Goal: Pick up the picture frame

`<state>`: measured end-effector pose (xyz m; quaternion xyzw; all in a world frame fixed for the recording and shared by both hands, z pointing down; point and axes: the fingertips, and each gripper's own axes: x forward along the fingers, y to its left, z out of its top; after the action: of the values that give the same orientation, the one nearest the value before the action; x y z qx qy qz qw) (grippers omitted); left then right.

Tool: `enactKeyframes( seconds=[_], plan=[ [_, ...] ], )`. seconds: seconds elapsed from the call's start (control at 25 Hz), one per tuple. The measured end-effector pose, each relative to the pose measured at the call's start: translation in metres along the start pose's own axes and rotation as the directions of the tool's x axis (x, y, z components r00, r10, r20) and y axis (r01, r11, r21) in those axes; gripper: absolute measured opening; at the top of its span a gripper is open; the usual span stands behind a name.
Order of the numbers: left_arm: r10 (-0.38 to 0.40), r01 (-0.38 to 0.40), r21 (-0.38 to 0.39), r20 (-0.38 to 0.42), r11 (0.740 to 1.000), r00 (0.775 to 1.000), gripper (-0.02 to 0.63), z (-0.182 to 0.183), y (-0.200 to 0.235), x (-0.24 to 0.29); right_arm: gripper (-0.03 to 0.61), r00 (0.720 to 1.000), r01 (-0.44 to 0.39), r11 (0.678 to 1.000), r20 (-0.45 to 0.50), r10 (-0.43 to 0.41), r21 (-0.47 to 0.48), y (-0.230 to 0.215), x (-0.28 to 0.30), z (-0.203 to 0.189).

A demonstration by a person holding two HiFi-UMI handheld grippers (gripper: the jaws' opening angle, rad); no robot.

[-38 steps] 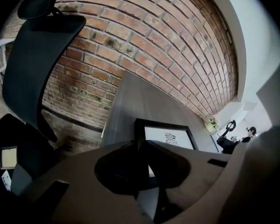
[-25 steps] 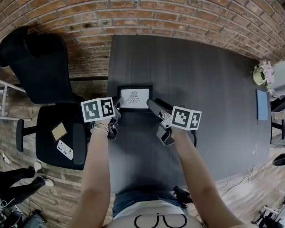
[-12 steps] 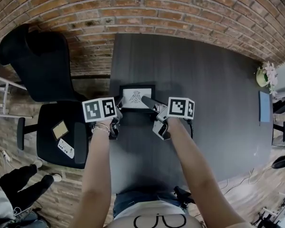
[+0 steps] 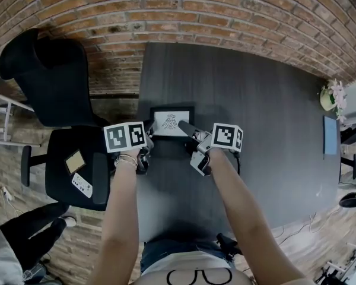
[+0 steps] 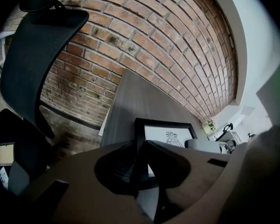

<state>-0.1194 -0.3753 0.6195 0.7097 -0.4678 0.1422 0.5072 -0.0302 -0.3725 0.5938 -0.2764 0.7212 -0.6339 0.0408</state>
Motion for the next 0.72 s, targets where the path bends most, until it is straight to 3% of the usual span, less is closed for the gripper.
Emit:
enactKeyframes(
  seconds=[0.12, 0.24, 0.32, 0.72],
  plan=[
    [0.017, -0.017, 0.011, 0.02, 1.0, 1.0, 0.074, 0.001, -0.001, -0.003, 0.015, 1.0, 0.005, 1.0, 0.001, -0.005, 0.004, 0.0, 0.0, 0.0],
    [0.03, -0.032, 0.034, 0.05, 0.999, 0.998, 0.19, 0.005, -0.005, -0.01, 0.015, 1.0, 0.008, 1.0, 0.004, -0.008, 0.003, 0.0, -0.002, 0.0],
    [0.042, -0.045, 0.045, 0.07, 0.998, 0.997, 0.224, 0.007, -0.007, -0.017, 0.015, 1.0, 0.01, 1.0, 0.005, -0.01, 0.005, 0.0, -0.001, 0.001],
    [0.04, -0.053, 0.084, 0.154, 0.995, 0.987, 0.225, 0.014, -0.023, -0.058, 0.014, 1.0, 0.007, 1.0, 0.011, -0.007, -0.029, 0.018, -0.009, -0.002]
  ],
)
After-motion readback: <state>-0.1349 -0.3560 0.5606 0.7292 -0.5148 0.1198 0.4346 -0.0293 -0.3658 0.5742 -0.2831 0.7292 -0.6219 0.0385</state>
